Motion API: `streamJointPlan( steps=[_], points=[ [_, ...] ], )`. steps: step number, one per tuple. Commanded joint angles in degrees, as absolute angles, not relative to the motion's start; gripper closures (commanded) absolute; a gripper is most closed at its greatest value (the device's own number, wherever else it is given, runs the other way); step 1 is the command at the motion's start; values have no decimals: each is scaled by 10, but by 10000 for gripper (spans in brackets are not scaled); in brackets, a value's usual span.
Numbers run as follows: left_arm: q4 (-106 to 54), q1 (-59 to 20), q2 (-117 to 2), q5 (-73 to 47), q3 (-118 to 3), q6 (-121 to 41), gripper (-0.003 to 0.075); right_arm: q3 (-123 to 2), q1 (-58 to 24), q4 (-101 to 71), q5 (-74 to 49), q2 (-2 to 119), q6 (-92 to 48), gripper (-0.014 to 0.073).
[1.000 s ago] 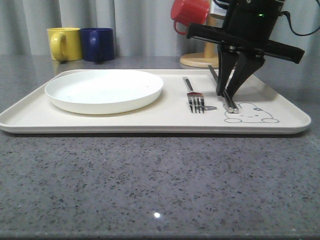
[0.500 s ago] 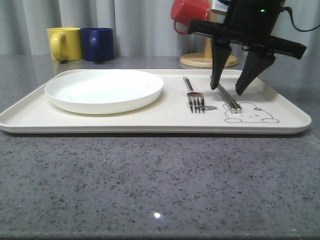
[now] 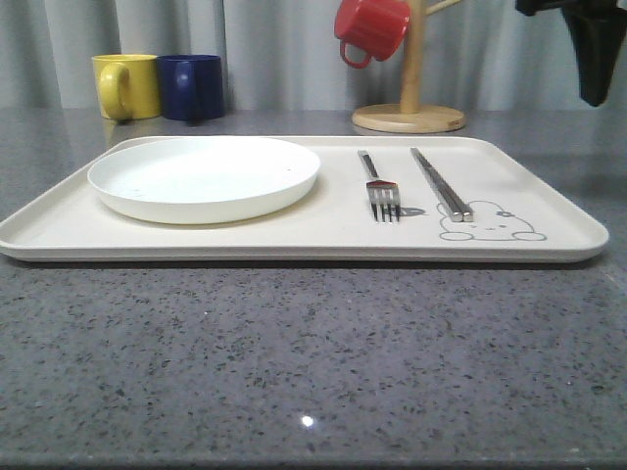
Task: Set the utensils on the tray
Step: 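Place the chopsticks on the tray beside the fork and release, then move the right gripper to the spoon and grasp it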
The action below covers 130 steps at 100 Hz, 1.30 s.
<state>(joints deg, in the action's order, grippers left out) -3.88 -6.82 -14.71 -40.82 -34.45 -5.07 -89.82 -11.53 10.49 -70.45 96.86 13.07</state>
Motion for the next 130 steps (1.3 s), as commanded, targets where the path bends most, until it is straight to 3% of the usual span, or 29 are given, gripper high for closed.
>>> streamJointPlan(
  steps=[1, 59, 130],
  points=[
    [-42, -72, -153, -366, -358, -46, 739, -916, -82, 120, -725, 941, 90, 232],
    [-42, -72, -153, -366, -358, -46, 739, -914, 134, 49, -713, 985, 11, 232],
    [-42, -72, -153, -366, -358, -46, 739, -915, 174, 24, -657, 1063, -7, 237]
  ],
)
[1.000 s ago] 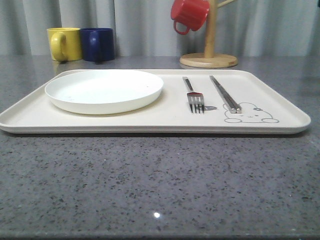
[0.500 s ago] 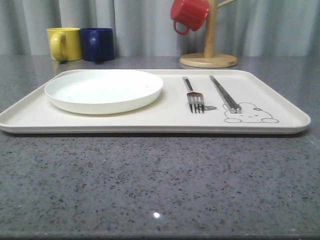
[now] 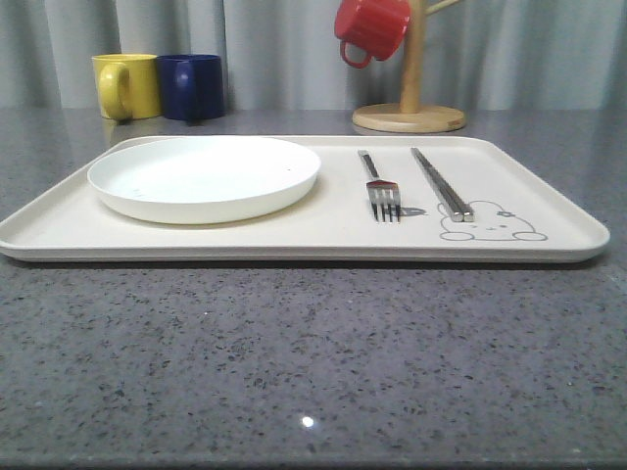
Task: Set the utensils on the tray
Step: 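Move the right gripper to the spoon and grasp it, then place the spoon on the tray beside the chopsticks and release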
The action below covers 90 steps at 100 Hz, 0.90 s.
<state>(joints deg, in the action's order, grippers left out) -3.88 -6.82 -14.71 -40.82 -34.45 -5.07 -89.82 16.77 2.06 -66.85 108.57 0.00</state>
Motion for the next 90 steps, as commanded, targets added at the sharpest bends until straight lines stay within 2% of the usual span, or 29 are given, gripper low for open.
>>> streamJointPlan(
  steps=[1, 9, 26, 37, 66, 90],
  points=[
    [-42, -72, -153, -366, -358, -46, 739, -915, 174, 24, -656, 1063, -7, 238],
    [-42, -72, -153, -366, -358, -46, 739, -915, 174, 24, -656, 1066, -7, 301],
    [-42, -72, -153, -366, -358, -46, 739, -915, 174, 24, -663, 1068, -7, 559],
    [-42, -72, -153, -366, -358, -46, 739, -915, 174, 24, -666, 1068, -7, 669],
    [-42, -72, -153, -366, -358, -46, 739, -916, 158, -44, -664, 1027, -7, 662],
    [-42, -72, -153, -366, -358, -46, 739, -916, 56, -59, -679, 993, -7, 662]
  ],
)
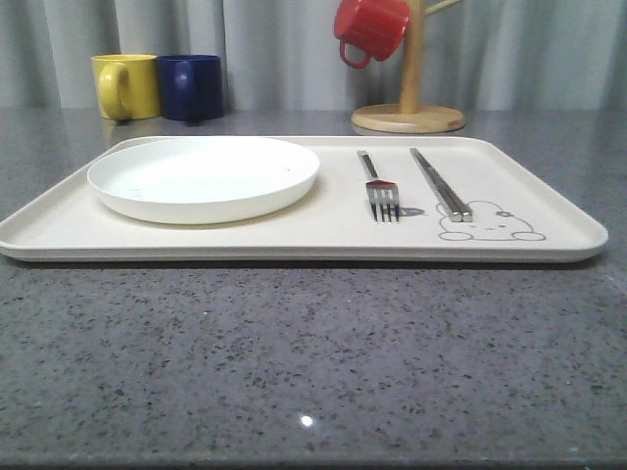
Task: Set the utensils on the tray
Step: 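Place the spoon on the tray beside the chopsticks and release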
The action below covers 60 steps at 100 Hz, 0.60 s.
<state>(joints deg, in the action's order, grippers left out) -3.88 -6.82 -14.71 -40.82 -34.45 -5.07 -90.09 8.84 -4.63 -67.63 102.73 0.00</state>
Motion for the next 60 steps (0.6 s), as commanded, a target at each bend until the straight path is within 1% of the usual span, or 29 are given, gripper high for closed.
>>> streamJointPlan(
  steps=[1, 16, 33, 47, 60],
  points=[
    [-42, -72, -153, -366, -358, -46, 739, -916, 52, -61, -679, 992, -7, 662],
    [-42, -72, -153, -366, -358, -46, 739, -916, -25, -92, -685, 992, -6, 662],
    [-42, -72, -153, -366, -358, -46, 739, -916, -86, -128, -656, 994, 48, 662],
    [-42, -72, -153, -366, -358, -46, 739, -916, -107, -128, -629, 1000, 96, 661],
    [-42, -72, -153, -366, -358, -46, 739, -916, -111, -128, -624, 1017, 125, 661]
  ],
)
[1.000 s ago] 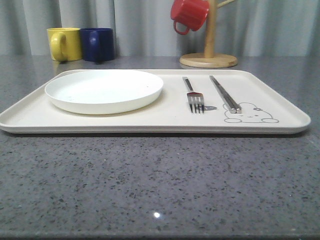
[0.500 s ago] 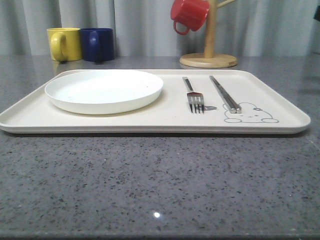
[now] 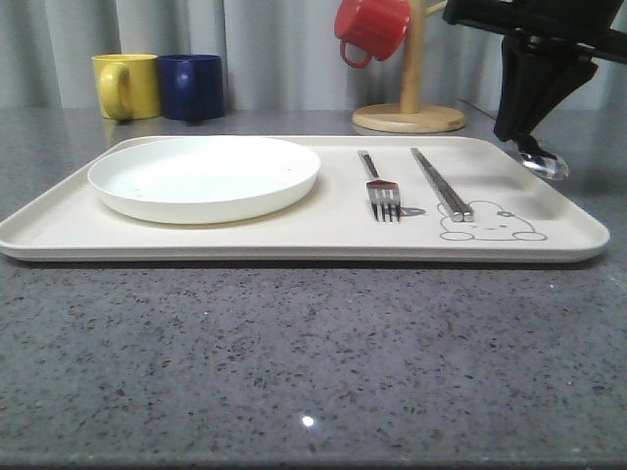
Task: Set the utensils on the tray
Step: 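Place the spoon on the tray beside the chopsticks and release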
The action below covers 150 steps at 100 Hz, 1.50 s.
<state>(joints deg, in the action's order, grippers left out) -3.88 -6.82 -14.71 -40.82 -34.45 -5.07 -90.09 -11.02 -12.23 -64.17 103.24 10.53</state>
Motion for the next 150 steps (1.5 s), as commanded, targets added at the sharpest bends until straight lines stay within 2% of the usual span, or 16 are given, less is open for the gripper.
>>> streamJointPlan(
  steps=[1, 45, 52, 67, 76, 93, 113, 121, 128, 129, 134, 150],
  points=[
    [-42, -72, -153, -366, -358, -46, 739, -916, -111, -128, -624, 1017, 128, 661],
    [-42, -72, -153, -366, -358, -46, 739, -916, -111, -129, -626, 1047, 161, 655],
    [-42, -72, -153, -366, -358, -46, 739, -916, -111, -129, -626, 1047, 161, 611],
    [-42, -72, -153, -366, -358, -46, 739, -916, -111, -129, -627, 1047, 161, 435],
    [-42, -72, -153, -366, -358, -46, 739, -916, -111, -129, -627, 1047, 161, 358],
    [-42, -72, -153, -366, -358, -46, 739, -916, -111, -129, -626, 1046, 161, 308],
    [-42, -72, -153, -366, -358, -46, 739, -916, -111, -110, -612, 1014, 157, 316],
    [-42, -72, -153, -366, -358, -46, 739, -916, -111, -80, -607, 988, 143, 405],
    [-42, -72, -153, -366, -358, -46, 739, -916, -111, -44, -607, 966, 143, 543],
    [-42, -72, -153, -366, -358, -46, 739, -915, -111, -37, -607, 961, 143, 587],
    [-42, -72, -153, -366, -358, -46, 739, -913, -111, -16, -607, 947, 143, 670],
    [-42, -72, -153, -366, -358, -46, 739, -888, -110, 29, -608, 889, 143, 655]
  ],
)
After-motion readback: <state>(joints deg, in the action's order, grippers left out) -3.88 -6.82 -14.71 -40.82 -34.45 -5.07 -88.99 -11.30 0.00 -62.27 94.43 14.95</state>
